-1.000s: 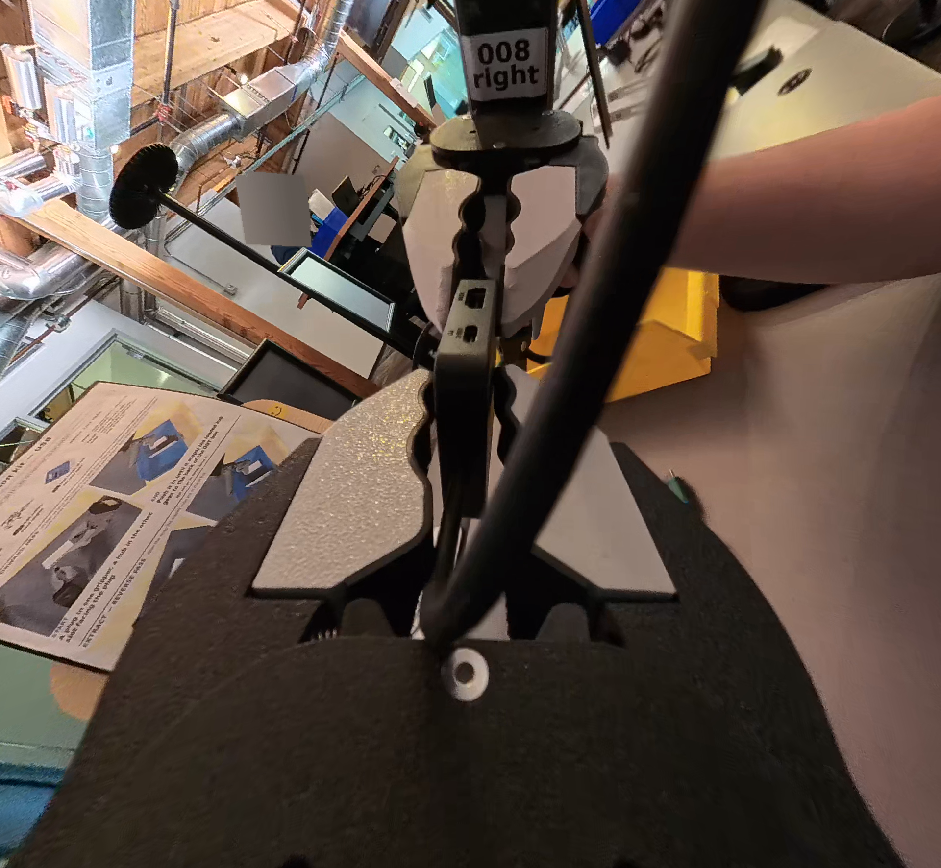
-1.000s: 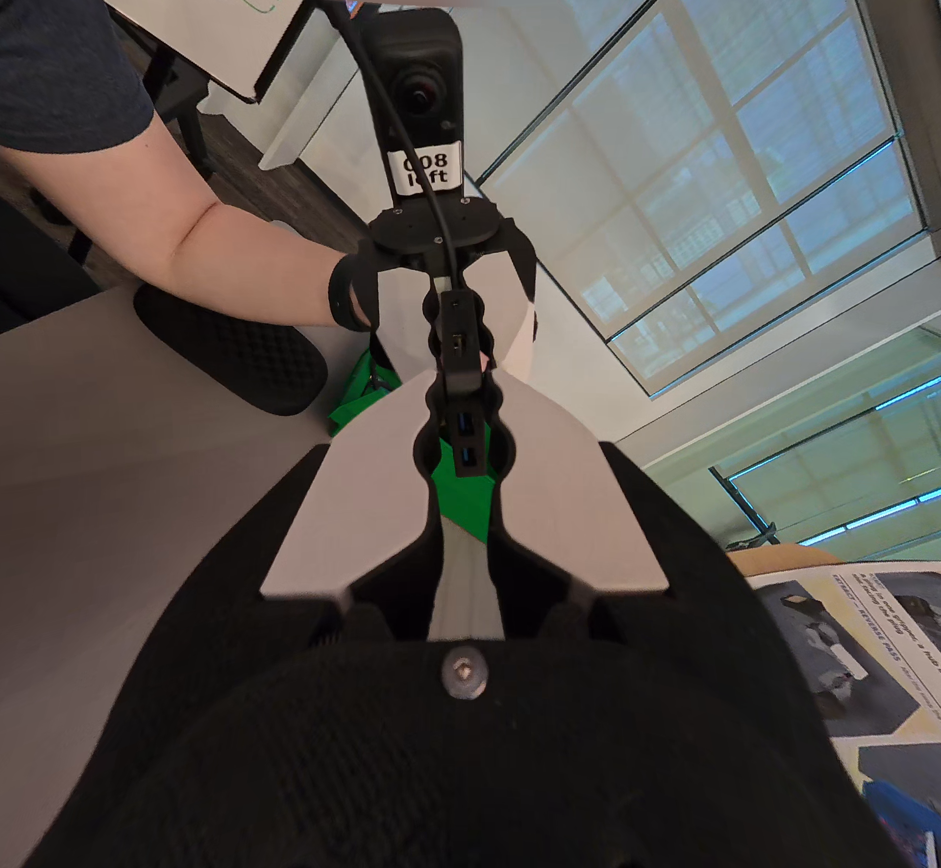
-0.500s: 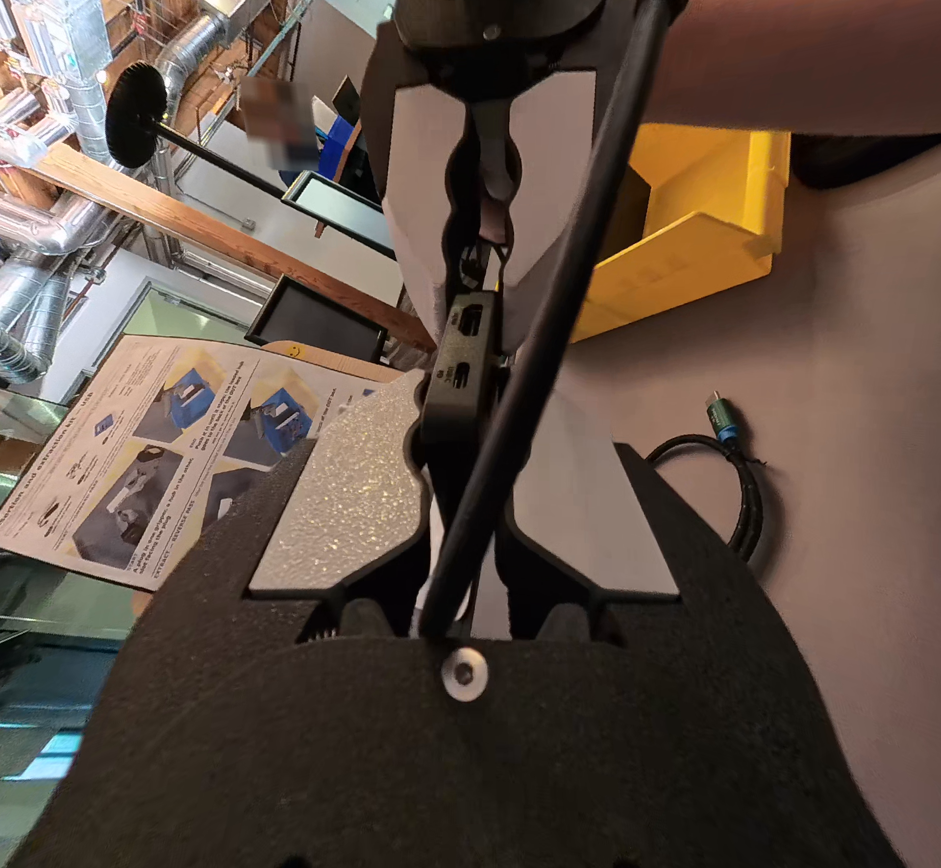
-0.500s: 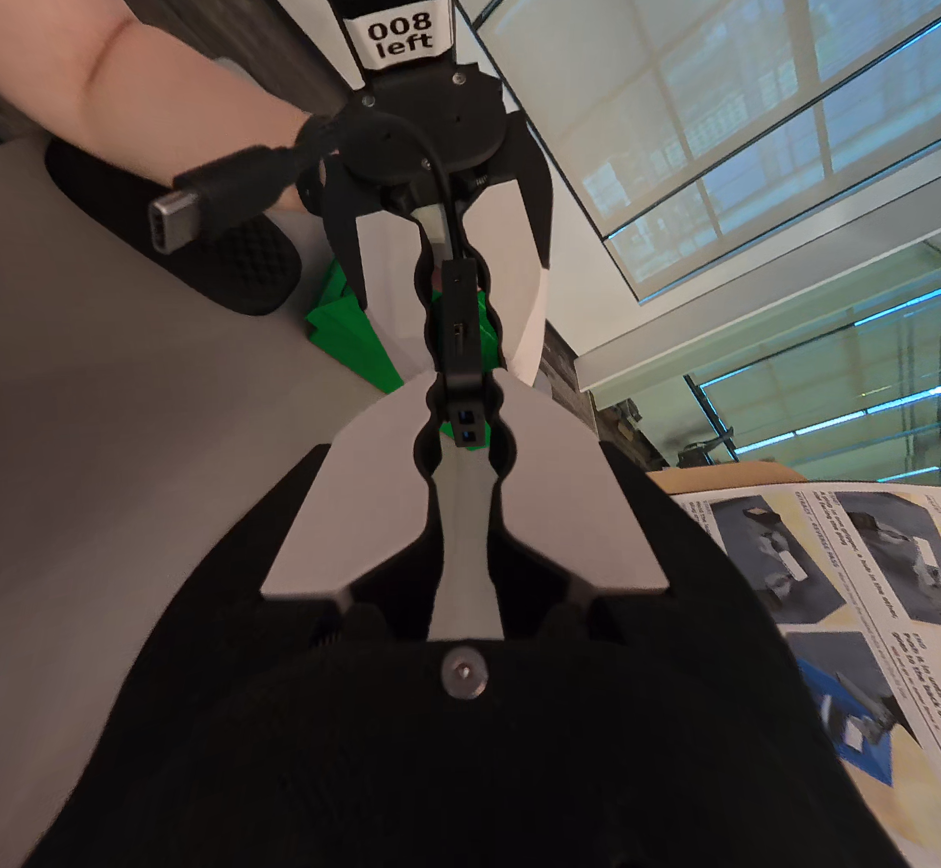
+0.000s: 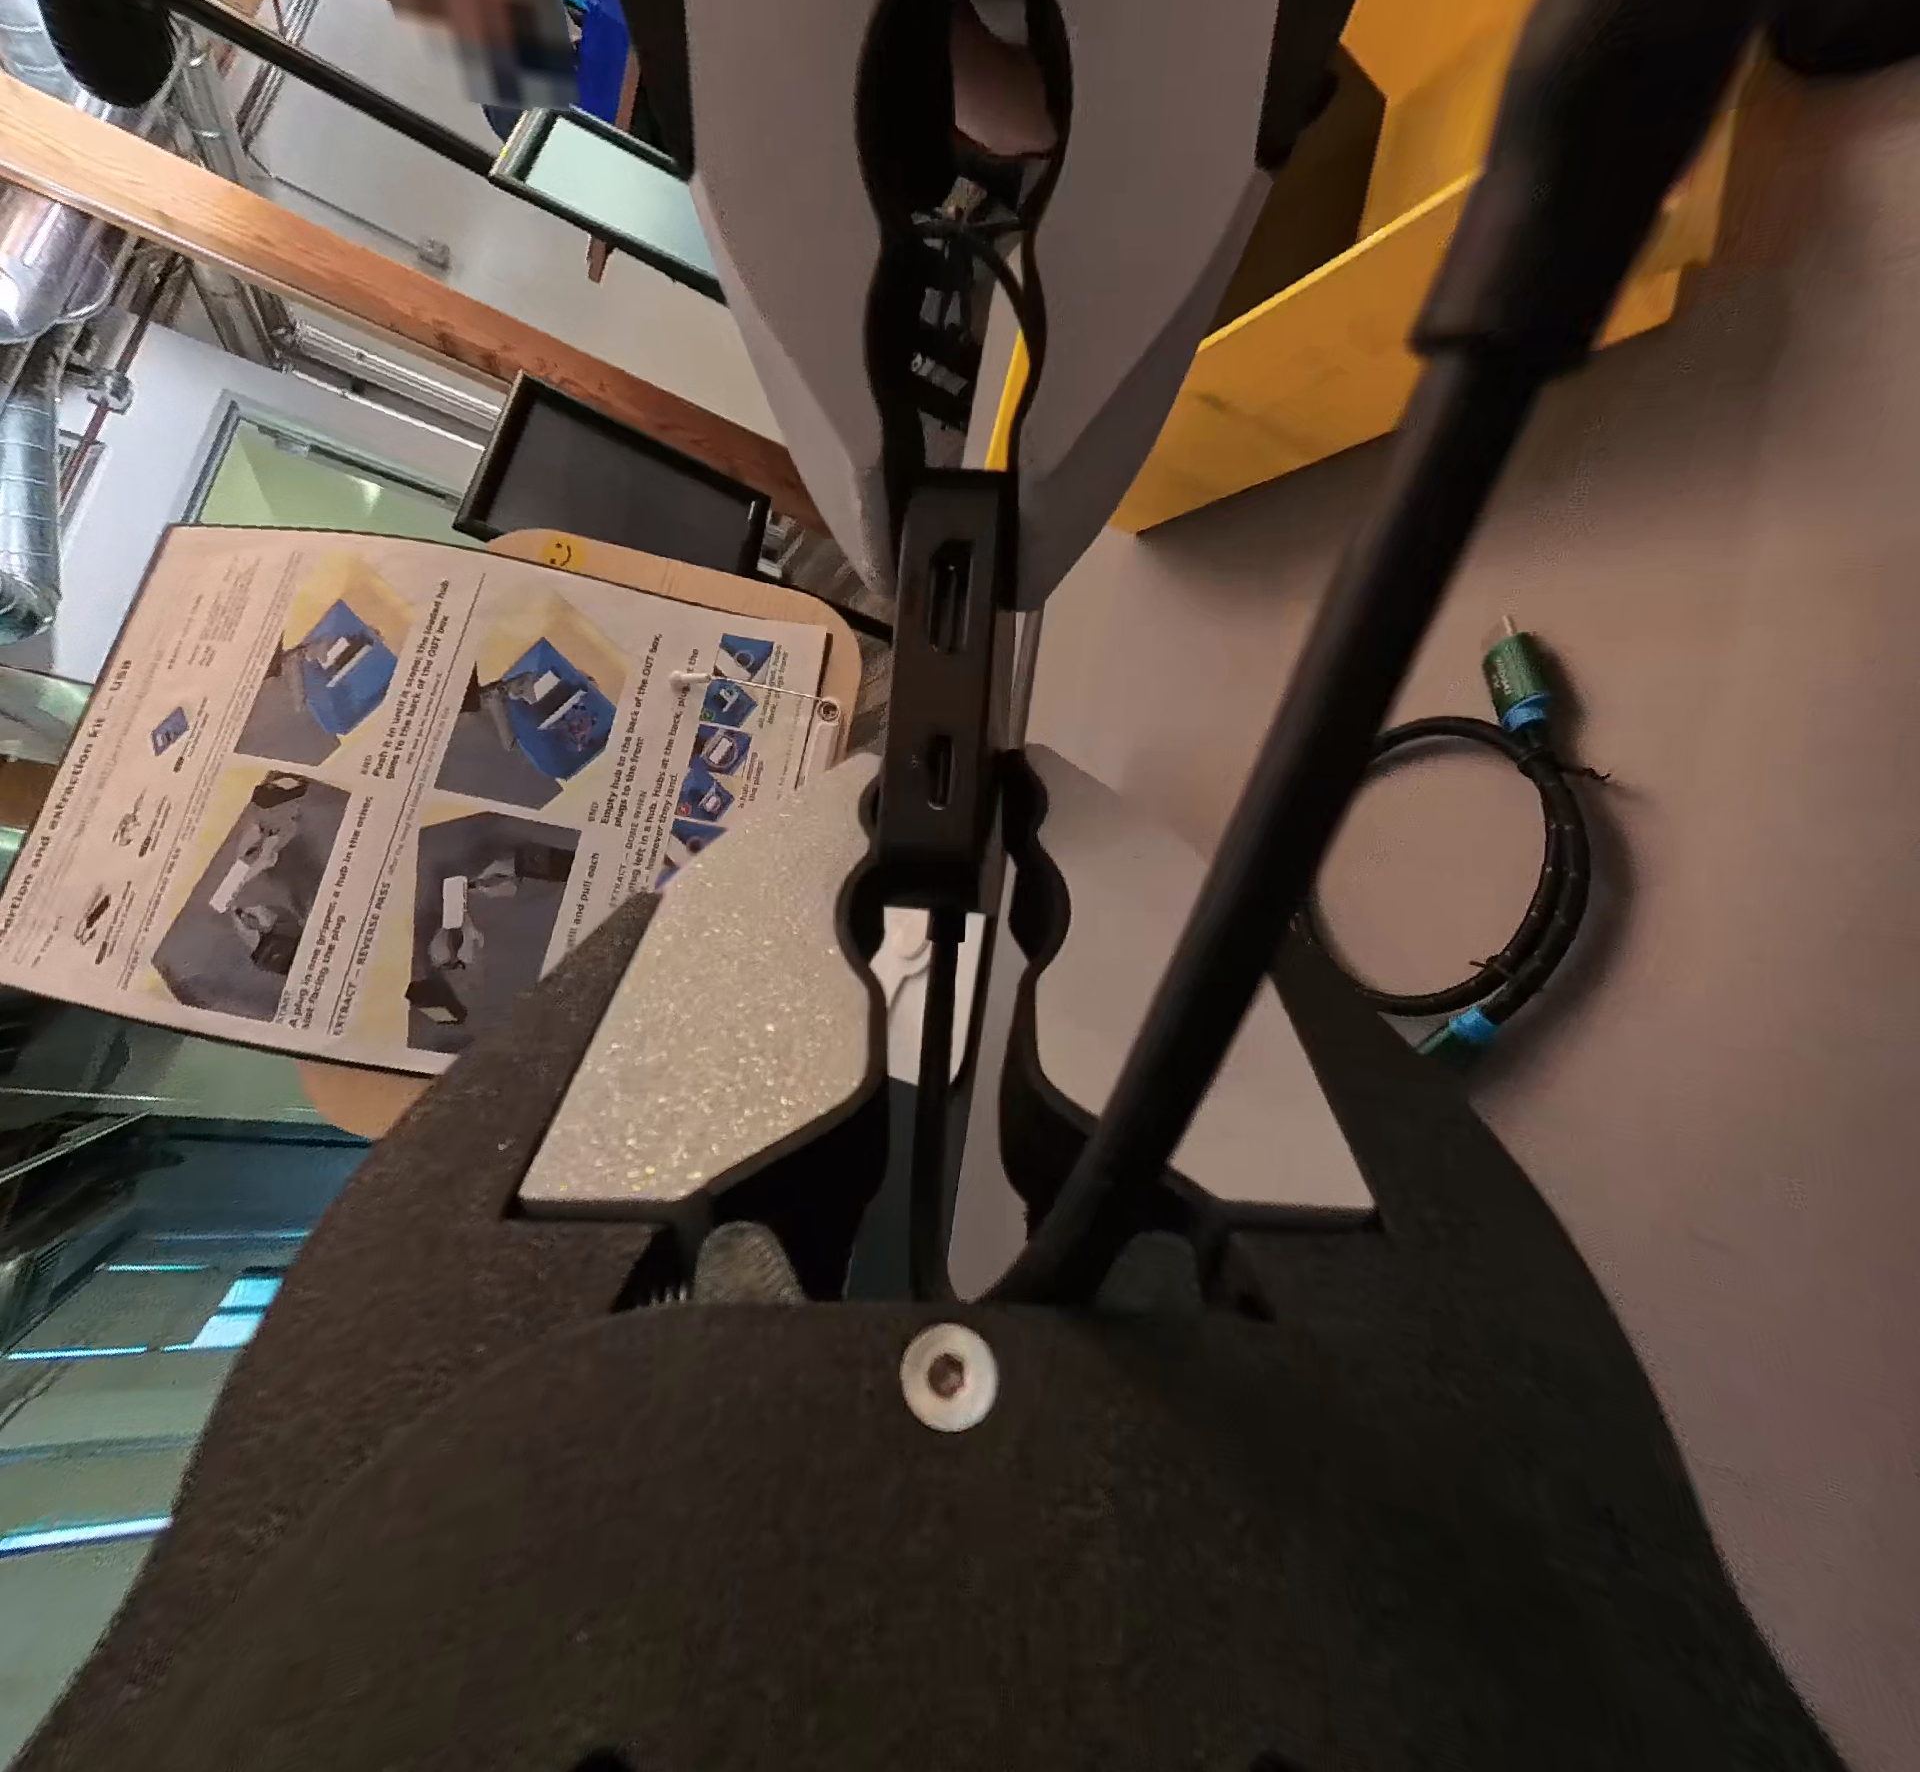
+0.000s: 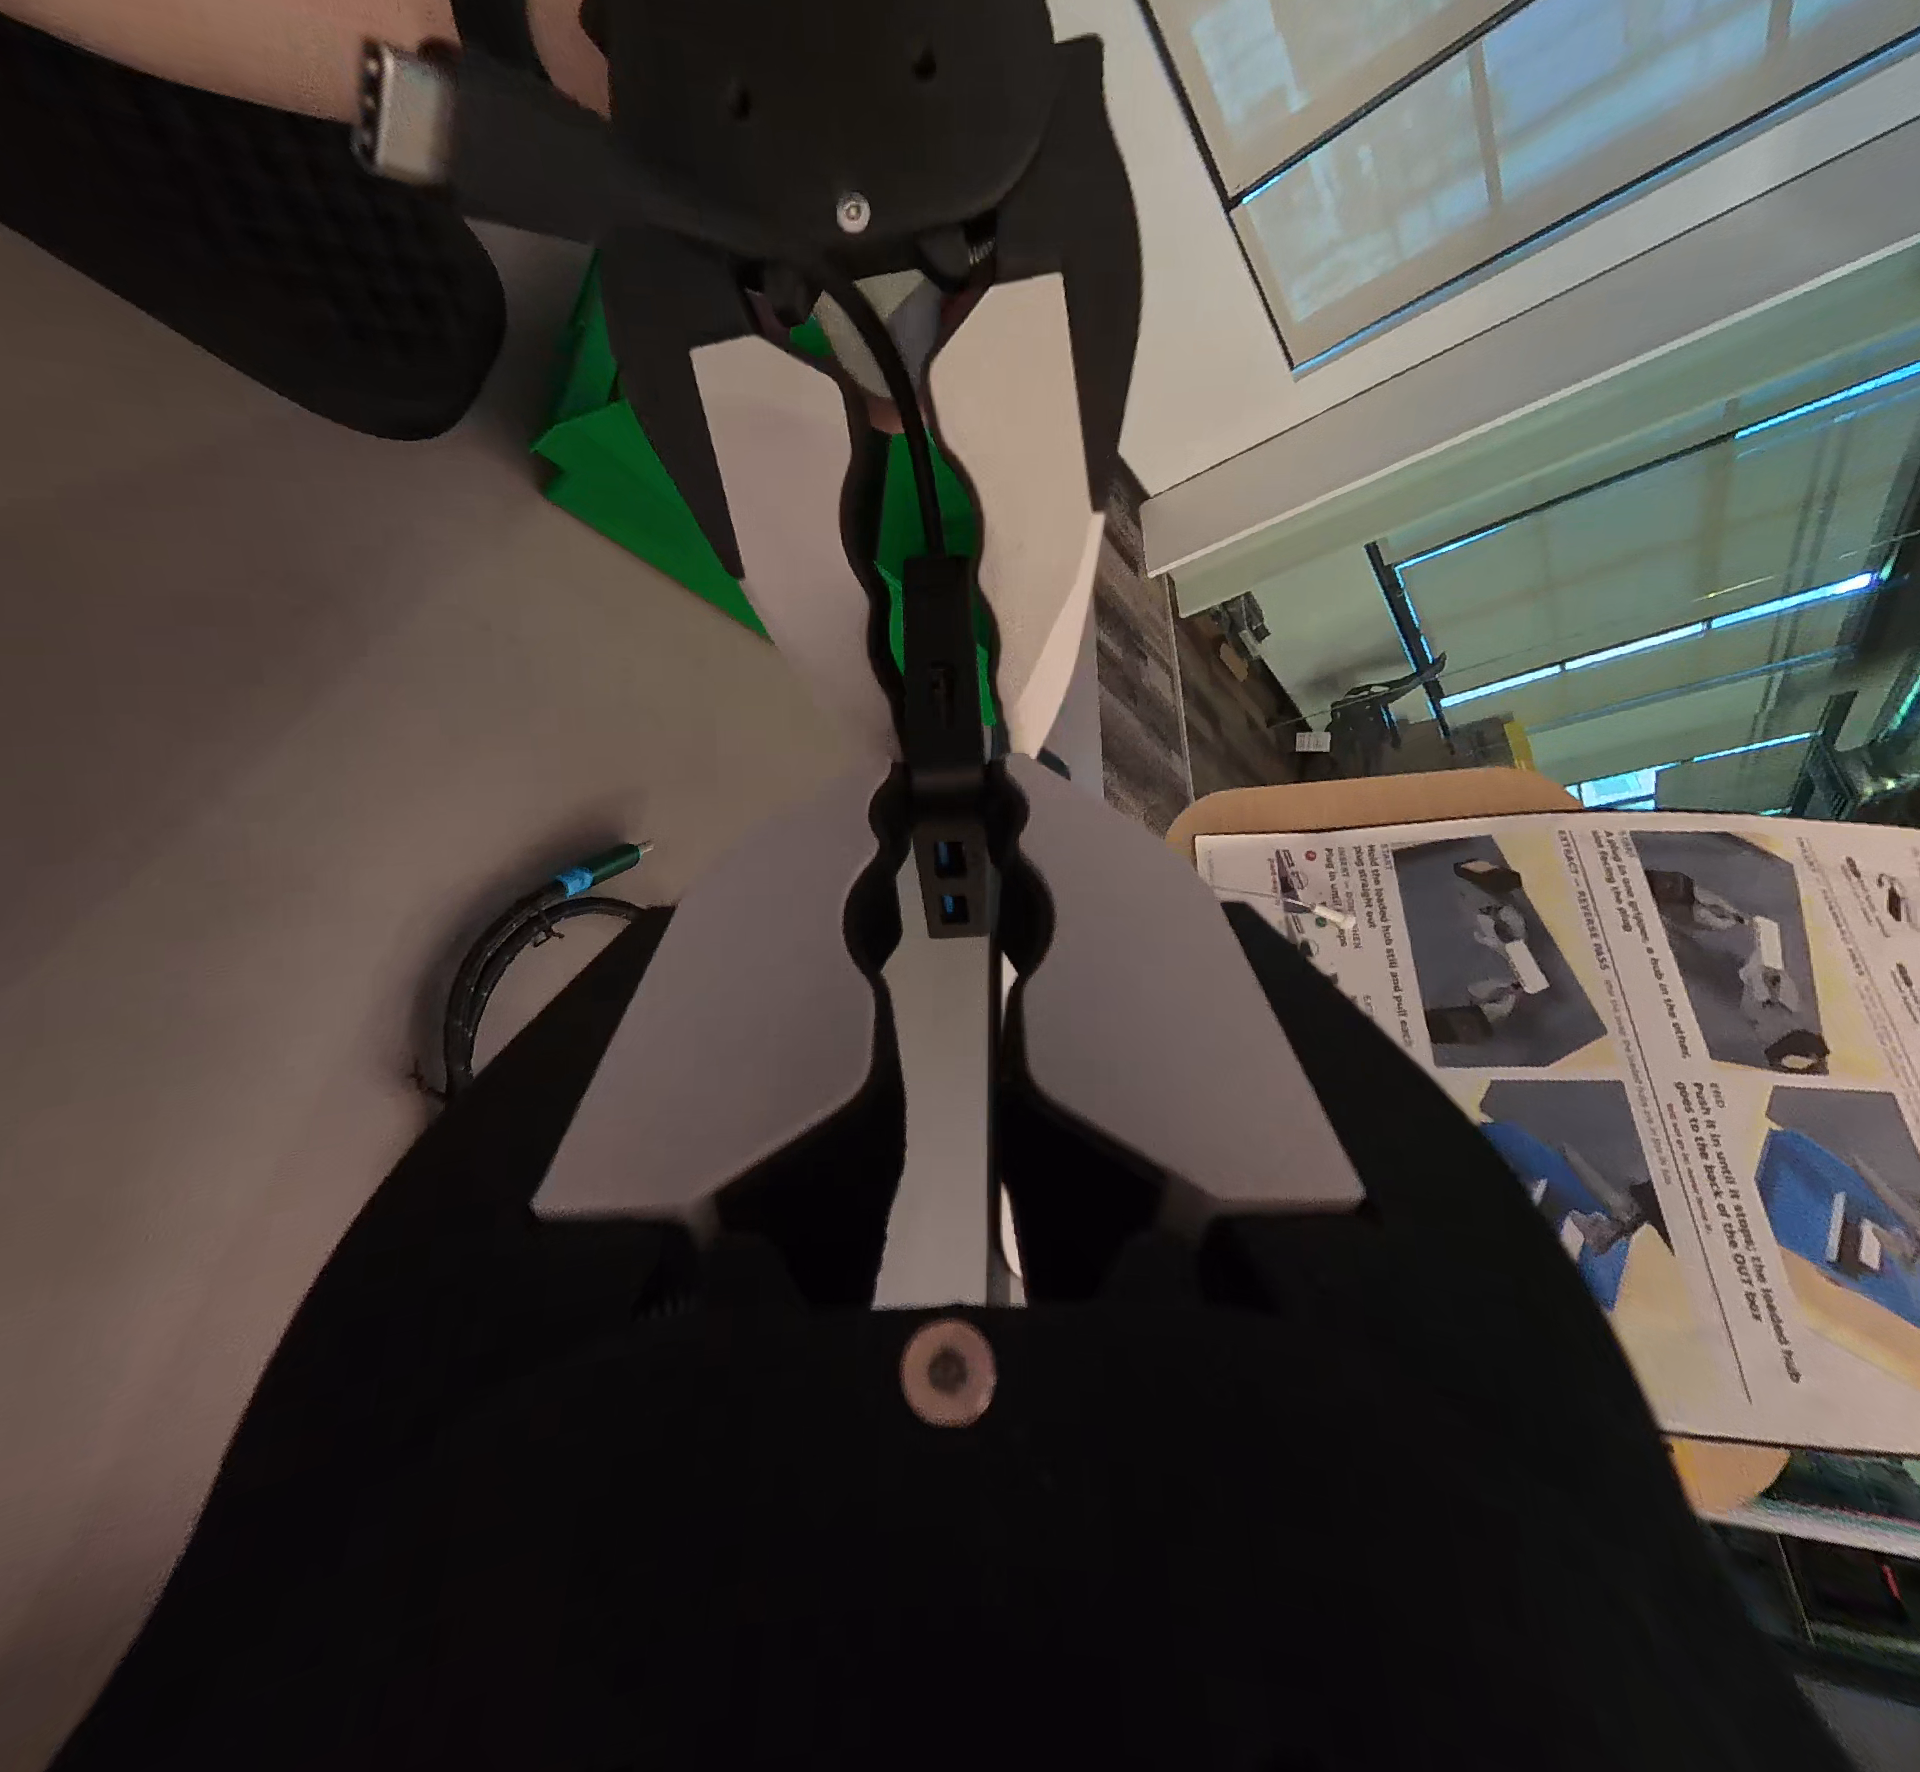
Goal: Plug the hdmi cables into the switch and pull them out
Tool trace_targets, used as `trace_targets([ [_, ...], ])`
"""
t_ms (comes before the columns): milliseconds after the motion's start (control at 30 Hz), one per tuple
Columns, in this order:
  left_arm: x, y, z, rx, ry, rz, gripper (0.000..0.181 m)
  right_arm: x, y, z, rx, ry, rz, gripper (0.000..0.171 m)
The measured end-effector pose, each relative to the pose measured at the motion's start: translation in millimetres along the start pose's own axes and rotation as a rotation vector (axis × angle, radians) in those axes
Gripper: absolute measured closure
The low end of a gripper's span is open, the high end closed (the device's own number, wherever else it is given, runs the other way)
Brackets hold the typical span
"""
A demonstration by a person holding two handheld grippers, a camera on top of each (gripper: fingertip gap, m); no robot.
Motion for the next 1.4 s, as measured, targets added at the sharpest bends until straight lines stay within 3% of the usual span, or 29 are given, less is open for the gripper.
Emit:
trace_targets([
  [967, 22, 4, -20, -0.109, -0.024, -0.126, 0.168, 24, 1, 20, 0.098, 0.126, 0.093, 0.151],
  [1400, 35, 9, -23, -0.118, -0.034, -0.185, 0.168, 43, -4, 24, 0.106, 0.194, 0.055, 0.150],
])
Point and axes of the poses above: each gripper's, where its closed fingertips meet, y out along the fingers, x out of its underside, z = x × y across the jaws, the point moved 3 cm from there along -y, back along the fingers, and after that the axes turned 5 degrees about -z, right-handed, at the moved point
